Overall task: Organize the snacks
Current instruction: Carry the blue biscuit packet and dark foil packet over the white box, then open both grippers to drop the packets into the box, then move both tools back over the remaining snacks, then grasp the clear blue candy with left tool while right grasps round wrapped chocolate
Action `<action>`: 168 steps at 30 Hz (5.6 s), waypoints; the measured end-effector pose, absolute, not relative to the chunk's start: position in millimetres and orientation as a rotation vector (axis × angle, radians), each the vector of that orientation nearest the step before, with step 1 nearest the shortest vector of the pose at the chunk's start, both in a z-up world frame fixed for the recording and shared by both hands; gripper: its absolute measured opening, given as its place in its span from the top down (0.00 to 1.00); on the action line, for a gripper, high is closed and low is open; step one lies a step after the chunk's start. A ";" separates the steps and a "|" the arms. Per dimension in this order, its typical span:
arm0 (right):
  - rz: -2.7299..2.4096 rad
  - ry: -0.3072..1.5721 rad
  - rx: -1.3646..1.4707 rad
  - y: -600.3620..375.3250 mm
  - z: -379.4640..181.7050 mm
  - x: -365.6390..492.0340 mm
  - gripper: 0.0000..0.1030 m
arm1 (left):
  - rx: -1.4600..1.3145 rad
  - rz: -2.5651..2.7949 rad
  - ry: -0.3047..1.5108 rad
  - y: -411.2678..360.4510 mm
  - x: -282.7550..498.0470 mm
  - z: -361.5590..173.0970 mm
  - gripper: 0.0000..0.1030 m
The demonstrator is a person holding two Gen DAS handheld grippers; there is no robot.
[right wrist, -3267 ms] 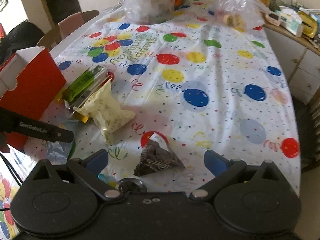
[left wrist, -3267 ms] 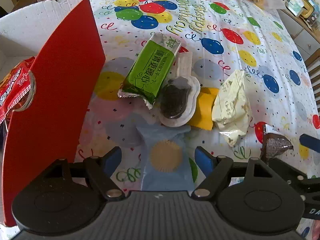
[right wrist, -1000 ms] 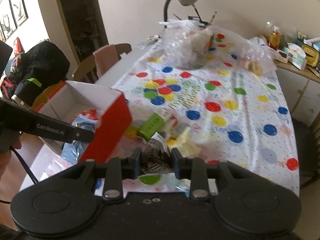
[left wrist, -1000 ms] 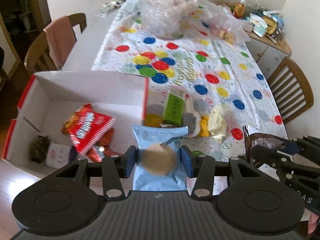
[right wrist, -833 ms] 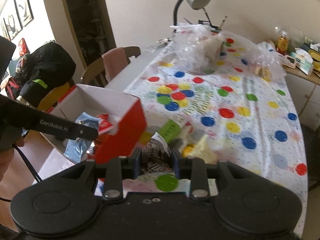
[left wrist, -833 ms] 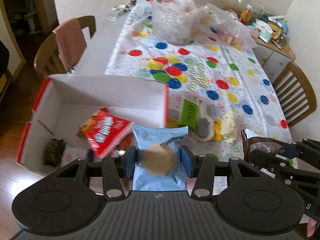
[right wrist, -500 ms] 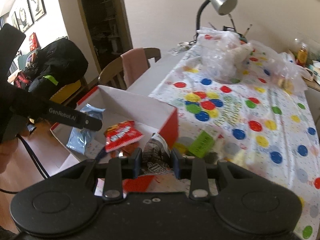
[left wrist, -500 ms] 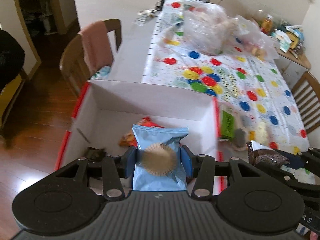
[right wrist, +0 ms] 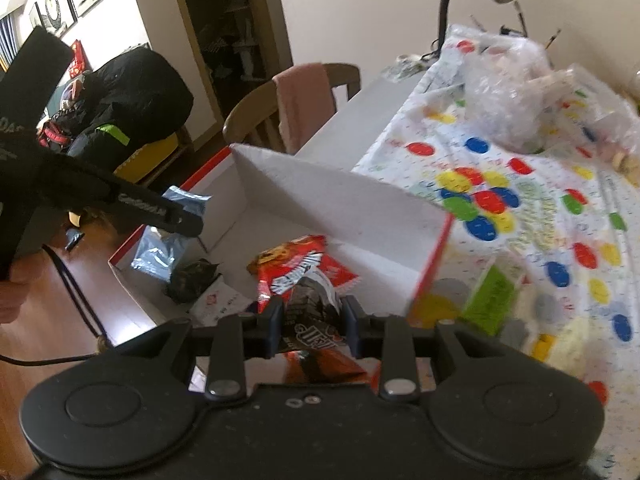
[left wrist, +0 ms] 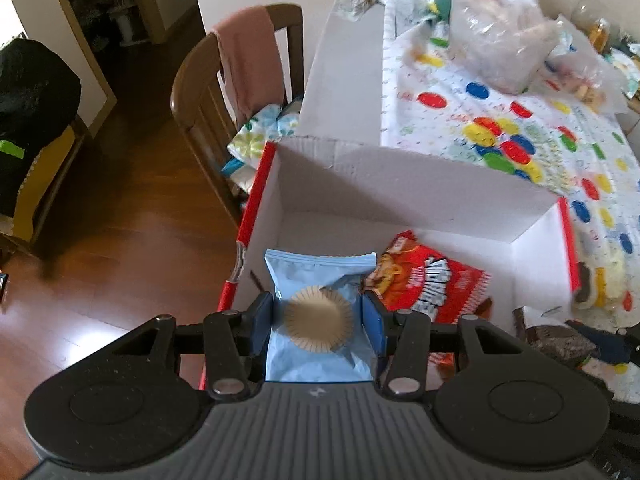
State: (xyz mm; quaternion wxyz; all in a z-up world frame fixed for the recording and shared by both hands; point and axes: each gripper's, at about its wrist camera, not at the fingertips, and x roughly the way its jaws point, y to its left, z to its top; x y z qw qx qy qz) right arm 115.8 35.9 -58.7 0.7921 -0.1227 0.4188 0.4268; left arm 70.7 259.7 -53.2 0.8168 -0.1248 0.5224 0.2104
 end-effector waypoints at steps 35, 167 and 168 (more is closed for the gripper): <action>0.960 1.026 -0.304 74.7 -112.1 98.3 0.66 | -0.168 0.382 1.240 238.9 79.7 -111.9 0.45; 1.266 0.828 -0.690 -243.3 -178.6 238.0 0.62 | 0.011 -0.201 1.226 -135.2 174.9 -163.2 0.87; 1.261 0.828 -0.678 -243.8 -178.6 237.4 0.65 | -0.006 -0.188 1.224 -133.4 174.2 -163.3 0.88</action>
